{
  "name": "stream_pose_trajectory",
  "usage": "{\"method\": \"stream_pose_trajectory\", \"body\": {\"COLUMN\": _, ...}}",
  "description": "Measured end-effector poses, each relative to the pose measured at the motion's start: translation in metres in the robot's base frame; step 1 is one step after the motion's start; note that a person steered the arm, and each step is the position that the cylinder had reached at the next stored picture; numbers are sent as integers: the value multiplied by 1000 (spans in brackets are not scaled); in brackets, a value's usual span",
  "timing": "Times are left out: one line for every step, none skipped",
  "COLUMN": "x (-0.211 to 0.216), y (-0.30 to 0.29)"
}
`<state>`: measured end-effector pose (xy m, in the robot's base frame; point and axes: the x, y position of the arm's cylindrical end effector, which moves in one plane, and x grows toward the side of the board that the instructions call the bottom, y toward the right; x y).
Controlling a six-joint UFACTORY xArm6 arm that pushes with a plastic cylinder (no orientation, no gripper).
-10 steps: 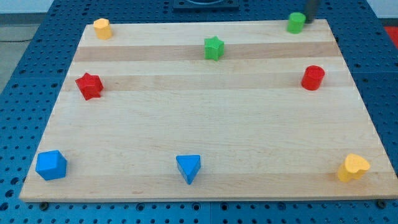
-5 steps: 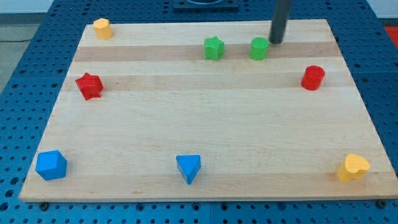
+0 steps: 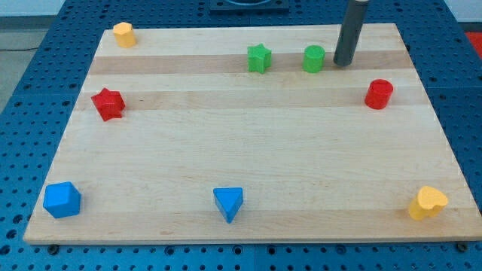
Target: Place the green circle right to the green star
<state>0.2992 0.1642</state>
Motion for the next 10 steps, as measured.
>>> {"method": "stream_pose_trajectory", "body": {"x": 1, "y": -1}}
{"method": "stream_pose_trajectory", "body": {"x": 5, "y": -9}}
{"method": "stream_pose_trajectory", "body": {"x": 6, "y": -21}}
{"method": "stream_pose_trajectory", "body": {"x": 6, "y": -33}}
{"method": "stream_pose_trajectory", "body": {"x": 6, "y": -35}}
{"method": "stream_pose_trajectory", "body": {"x": -3, "y": -35}}
{"method": "stream_pose_trajectory", "body": {"x": -9, "y": -37}}
{"method": "stream_pose_trajectory", "body": {"x": -10, "y": -39}}
{"method": "stream_pose_trajectory", "body": {"x": -10, "y": -40}}
{"method": "stream_pose_trajectory", "body": {"x": -10, "y": -47}}
